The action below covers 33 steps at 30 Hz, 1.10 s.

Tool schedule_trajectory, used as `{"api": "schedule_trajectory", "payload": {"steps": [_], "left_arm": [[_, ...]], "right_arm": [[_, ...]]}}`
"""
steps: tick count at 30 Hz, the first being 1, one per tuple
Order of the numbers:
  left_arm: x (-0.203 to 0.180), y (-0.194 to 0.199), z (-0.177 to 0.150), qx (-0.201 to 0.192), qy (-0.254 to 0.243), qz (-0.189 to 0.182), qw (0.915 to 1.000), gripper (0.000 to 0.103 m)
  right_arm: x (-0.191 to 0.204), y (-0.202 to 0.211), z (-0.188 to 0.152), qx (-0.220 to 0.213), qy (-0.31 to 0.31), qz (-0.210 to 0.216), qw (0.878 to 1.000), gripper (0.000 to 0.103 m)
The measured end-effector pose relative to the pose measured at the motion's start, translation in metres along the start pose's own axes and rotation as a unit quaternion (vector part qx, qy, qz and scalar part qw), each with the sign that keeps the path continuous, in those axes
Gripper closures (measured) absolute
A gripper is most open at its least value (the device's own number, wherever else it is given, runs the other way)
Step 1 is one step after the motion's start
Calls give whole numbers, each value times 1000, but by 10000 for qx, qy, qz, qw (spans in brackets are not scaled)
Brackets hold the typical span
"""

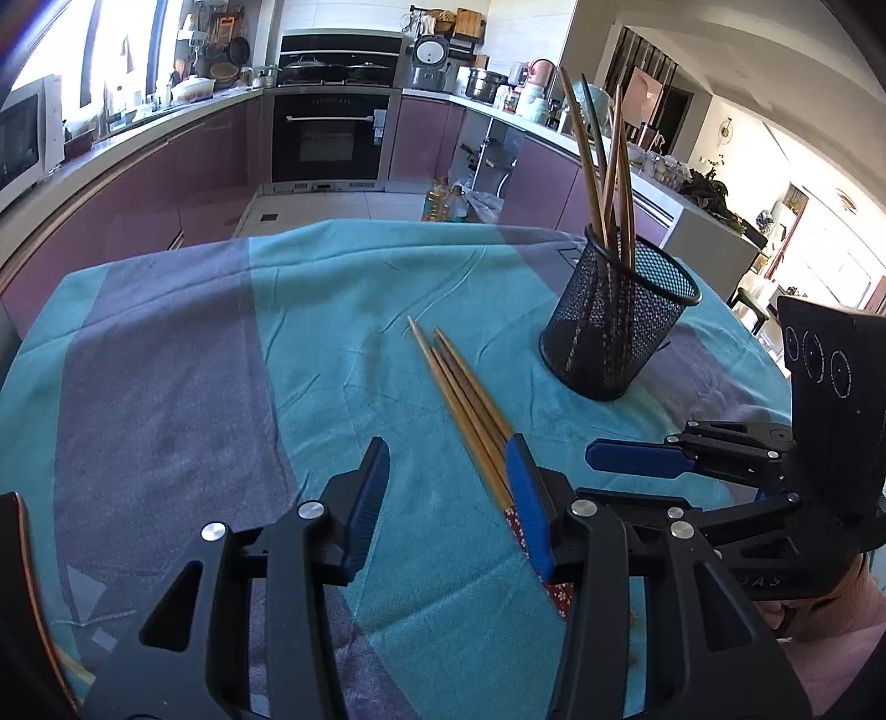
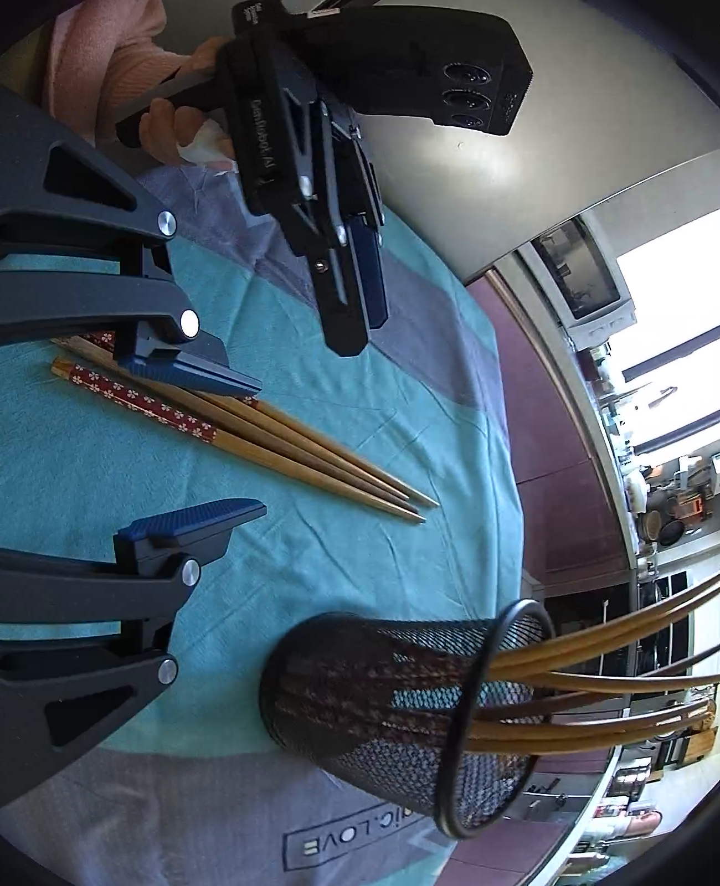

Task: Organize utensils
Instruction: 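Move the right gripper back to the chopstick pile and grasp one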

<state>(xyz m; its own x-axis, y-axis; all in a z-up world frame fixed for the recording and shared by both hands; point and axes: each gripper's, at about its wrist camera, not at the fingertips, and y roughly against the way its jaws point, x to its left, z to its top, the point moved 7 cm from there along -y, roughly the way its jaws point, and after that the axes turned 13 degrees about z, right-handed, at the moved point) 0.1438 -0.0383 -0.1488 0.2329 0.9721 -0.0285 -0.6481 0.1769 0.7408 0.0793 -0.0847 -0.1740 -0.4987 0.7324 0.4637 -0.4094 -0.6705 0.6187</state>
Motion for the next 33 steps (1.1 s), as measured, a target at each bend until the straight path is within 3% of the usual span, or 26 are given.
{"api": "schedule_trajectory", "payload": {"steps": [7,21,33], "left_arm": [[-2,-14,-13,210,10,16,9998,59],[-13,-28,-11,306,-196,30,9993,59],[-24,-48,-8,487,-410,119,9979,59]], "right_arm": [[-2,-12,-3,46,-58,-218,9997,67],[-4,-14,-5,102,175,-653,9977,68],[-7,-10,-5,100,123,-732,9972,68]]}}
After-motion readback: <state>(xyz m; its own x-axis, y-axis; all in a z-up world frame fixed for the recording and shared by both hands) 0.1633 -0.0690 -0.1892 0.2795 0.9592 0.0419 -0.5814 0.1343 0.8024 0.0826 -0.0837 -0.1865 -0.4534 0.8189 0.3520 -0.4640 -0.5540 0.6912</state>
